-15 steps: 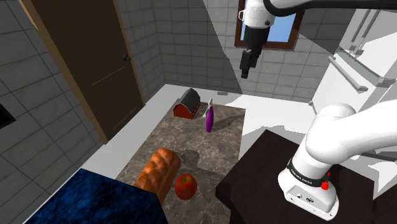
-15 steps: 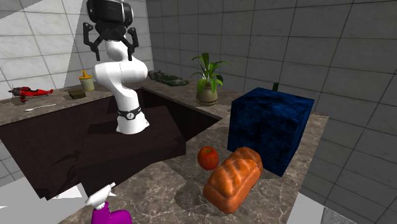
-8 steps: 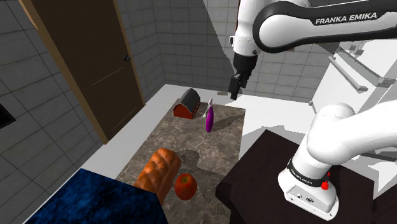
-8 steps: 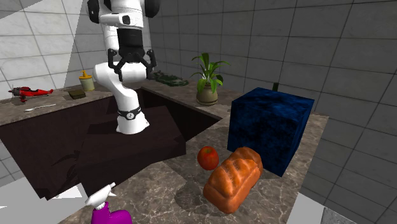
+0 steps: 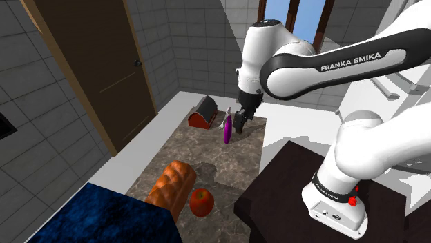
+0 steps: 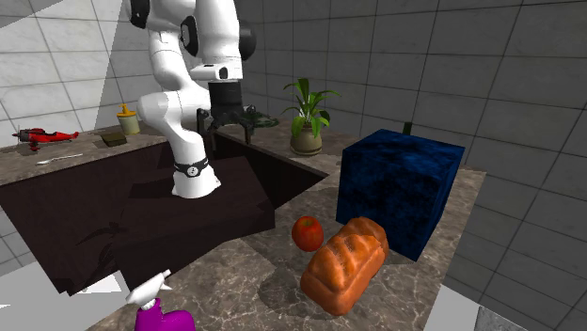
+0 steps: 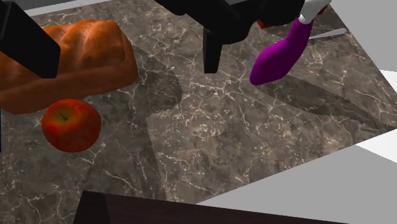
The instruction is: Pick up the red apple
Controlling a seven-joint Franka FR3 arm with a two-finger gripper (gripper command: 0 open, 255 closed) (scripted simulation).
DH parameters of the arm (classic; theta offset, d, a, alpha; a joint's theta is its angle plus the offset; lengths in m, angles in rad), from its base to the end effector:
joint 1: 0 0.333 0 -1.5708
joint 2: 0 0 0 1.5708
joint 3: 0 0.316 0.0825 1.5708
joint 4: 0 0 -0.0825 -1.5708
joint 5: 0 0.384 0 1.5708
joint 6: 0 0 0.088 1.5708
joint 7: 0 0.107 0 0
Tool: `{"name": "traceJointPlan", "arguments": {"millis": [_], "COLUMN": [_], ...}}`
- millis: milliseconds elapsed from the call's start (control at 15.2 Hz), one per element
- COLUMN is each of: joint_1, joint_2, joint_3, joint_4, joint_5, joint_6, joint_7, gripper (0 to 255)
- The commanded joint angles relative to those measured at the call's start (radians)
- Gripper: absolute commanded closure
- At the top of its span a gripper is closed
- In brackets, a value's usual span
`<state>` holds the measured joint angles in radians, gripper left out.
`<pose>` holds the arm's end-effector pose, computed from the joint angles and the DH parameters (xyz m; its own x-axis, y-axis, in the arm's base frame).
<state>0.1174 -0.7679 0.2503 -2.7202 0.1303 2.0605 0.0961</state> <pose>0.3055 0.1224 0.4467 0.9824 0.1561 0.1024 0.1525 -0.9874 0.0429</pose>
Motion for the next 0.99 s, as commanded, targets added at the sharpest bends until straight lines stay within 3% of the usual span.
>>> {"name": "traceJointPlan", "arguments": {"millis": [0,594,792,924], "joint_1": [0.016,0.029,-0.007,-0.052], "joint_2": [0.05,0.351,0.482,0.577], "joint_3": [0.042,0.233,0.314,0.377], "joint_4": [-0.022,-0.047,-0.025,-0.002], "joint_5": [0.028,0.075,0.029,-0.046], "joint_6": [0.083,0.454,0.577,0.653], "joint_7": [0.041,0.222,0.315,0.405], "gripper": [0,0,0,0]}}
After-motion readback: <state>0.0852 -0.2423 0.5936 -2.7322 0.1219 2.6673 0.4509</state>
